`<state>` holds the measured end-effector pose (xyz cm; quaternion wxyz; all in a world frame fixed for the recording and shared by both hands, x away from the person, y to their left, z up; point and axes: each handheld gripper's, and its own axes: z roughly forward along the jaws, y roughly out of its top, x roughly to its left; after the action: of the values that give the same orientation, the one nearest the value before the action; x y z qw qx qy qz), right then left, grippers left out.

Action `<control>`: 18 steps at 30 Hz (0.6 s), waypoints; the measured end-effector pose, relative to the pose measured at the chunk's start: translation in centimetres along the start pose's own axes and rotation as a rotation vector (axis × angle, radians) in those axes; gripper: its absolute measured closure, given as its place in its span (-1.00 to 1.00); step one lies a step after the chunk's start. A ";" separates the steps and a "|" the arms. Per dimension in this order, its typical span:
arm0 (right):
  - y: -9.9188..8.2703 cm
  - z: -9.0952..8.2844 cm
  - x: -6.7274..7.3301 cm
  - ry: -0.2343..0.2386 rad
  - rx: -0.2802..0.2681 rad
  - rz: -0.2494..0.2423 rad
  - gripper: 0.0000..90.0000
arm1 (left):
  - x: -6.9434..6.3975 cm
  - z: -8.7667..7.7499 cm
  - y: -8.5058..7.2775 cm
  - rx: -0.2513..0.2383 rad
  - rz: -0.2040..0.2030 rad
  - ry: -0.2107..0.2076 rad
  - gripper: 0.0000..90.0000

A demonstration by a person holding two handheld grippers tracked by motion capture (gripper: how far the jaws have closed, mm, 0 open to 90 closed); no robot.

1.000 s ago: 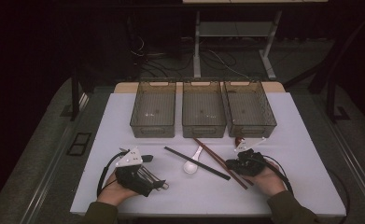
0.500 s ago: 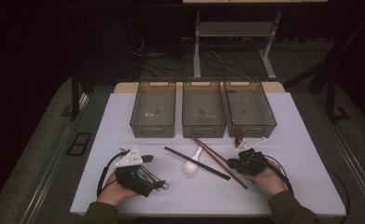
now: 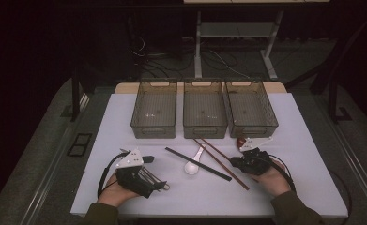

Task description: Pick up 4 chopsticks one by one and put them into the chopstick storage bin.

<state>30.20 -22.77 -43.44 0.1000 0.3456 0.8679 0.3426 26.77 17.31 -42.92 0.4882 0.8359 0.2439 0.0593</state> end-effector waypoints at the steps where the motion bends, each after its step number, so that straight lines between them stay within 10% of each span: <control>1: 0.0 -0.1 0.0 0.000 0.001 0.000 0.87 | 0.0 0.0 0.0 0.000 0.001 -0.001 -1.00; 18: 0.3 -1.2 0.0 0.065 -0.042 -0.001 0.87 | -0.1 0.0 0.0 0.001 0.007 -0.006 -1.00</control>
<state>29.88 -23.26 -42.39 0.0793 0.3319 0.8633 0.3718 26.74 17.25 -42.91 0.4880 0.8373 0.2396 0.0585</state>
